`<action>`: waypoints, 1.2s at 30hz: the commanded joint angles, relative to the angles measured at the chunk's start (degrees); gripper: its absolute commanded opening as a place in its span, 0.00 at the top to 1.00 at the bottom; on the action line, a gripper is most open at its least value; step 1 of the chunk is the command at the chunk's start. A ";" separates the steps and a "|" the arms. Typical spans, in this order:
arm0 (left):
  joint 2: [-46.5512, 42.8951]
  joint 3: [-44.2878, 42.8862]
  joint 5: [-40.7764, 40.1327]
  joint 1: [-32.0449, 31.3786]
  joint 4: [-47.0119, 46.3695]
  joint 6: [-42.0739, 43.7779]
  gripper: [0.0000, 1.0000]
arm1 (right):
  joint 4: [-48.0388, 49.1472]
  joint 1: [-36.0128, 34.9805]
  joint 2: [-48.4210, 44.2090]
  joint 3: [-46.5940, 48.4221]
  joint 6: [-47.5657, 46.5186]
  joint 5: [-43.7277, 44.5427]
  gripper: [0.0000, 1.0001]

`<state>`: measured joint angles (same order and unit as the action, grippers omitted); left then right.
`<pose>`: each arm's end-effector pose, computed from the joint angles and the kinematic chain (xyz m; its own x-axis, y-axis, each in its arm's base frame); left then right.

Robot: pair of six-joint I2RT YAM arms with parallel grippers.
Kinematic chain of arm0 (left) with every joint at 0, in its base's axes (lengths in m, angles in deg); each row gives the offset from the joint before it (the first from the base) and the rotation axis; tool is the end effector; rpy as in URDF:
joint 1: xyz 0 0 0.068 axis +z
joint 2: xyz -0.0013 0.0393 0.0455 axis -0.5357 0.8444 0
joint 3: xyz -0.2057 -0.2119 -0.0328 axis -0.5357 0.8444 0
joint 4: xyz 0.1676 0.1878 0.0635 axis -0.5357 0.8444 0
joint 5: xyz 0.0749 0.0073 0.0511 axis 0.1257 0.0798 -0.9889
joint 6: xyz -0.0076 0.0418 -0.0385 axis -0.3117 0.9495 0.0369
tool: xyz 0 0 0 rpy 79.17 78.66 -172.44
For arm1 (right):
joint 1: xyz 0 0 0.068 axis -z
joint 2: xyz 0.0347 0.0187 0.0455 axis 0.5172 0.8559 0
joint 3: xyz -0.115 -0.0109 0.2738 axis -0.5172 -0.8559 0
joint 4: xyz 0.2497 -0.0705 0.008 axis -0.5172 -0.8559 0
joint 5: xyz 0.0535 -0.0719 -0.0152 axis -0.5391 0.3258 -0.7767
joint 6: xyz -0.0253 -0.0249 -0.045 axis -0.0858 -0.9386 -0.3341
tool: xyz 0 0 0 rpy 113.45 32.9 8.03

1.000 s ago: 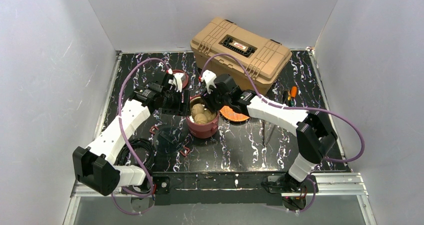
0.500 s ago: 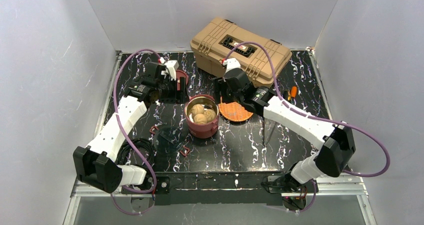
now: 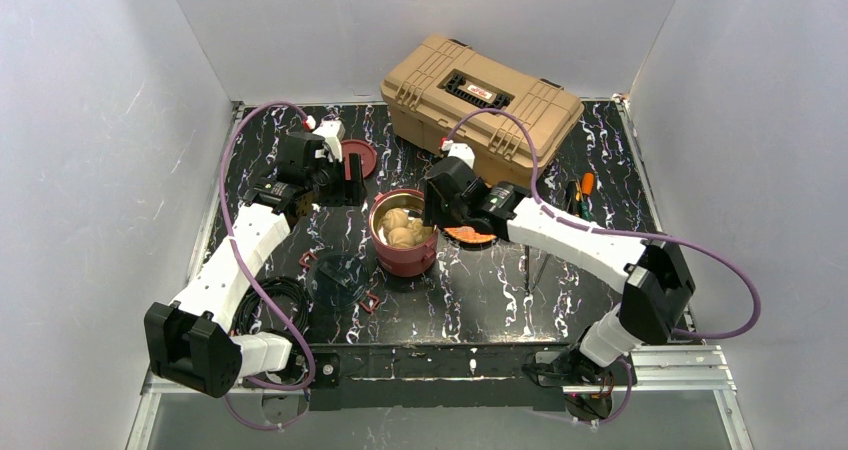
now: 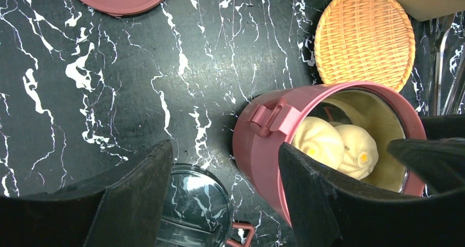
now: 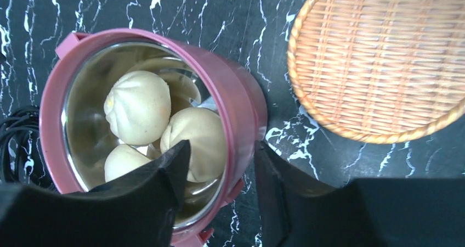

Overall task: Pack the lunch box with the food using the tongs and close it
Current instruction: Close the fastener on the packing box.

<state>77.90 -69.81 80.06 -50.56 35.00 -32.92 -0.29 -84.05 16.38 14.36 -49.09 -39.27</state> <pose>0.2563 -0.0874 0.3514 -0.6103 -0.0442 -0.7909 0.2355 0.9432 -0.2345 0.2171 0.2657 0.3272 -0.6984 0.0906 -0.7099 -0.2087 0.9231 0.3231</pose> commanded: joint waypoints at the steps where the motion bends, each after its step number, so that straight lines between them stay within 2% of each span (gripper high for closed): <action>1: -1.51 -0.12 -0.96 0.21 -0.08 0.99 0.31 | -1.23 -2.23 2.34 1.27 1.77 0.60 0.52; 5: -1.75 0.04 -1.02 0.18 0.00 1.16 0.31 | -2.54 -3.04 2.47 1.37 0.60 2.72 0.72; 8: -1.69 -0.04 0.55 0.16 0.02 1.48 0.31 | -2.78 -3.02 2.60 2.40 -4.73 4.32 0.86; 11: -1.49 -0.24 5.91 0.18 -0.37 1.64 0.31 | -3.28 -2.99 4.44 5.33 -15.08 4.42 0.91; 15: -1.39 -0.65 11.01 0.21 -0.66 0.21 0.31 | -8.53 -2.99 8.92 13.01 -26.94 4.46 0.94; 19: -2.05 -0.51 13.83 0.23 -0.85 -0.51 0.31 | -10.41 -2.97 11.65 16.03 -34.43 3.46 0.93; 24: -1.10 -0.95 16.02 0.17 -0.07 -1.27 0.32 | -7.92 -2.99 12.18 13.59 -45.35 0.32 0.93; 30: -0.75 -0.43 16.25 0.20 0.59 -1.88 0.32 | -5.92 -2.95 12.86 12.76 -52.89 1.95 0.91; 32: -0.29 -0.06 17.07 0.20 0.95 -2.03 0.33 | -5.38 -2.99 12.97 13.16 -53.51 2.02 0.81; 34: 0.32 0.17 17.52 0.20 1.68 -2.00 0.34 | -4.60 -2.99 12.87 13.55 -53.07 1.37 0.65; 36: 0.96 0.30 17.62 0.19 2.31 -1.82 0.36 | -3.86 -2.99 12.37 13.88 -51.39 1.22 0.55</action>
<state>78.16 -69.81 95.58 -50.50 35.02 -34.71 -4.55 -87.39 28.79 27.59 -96.82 -40.69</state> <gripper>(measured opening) 0.660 0.370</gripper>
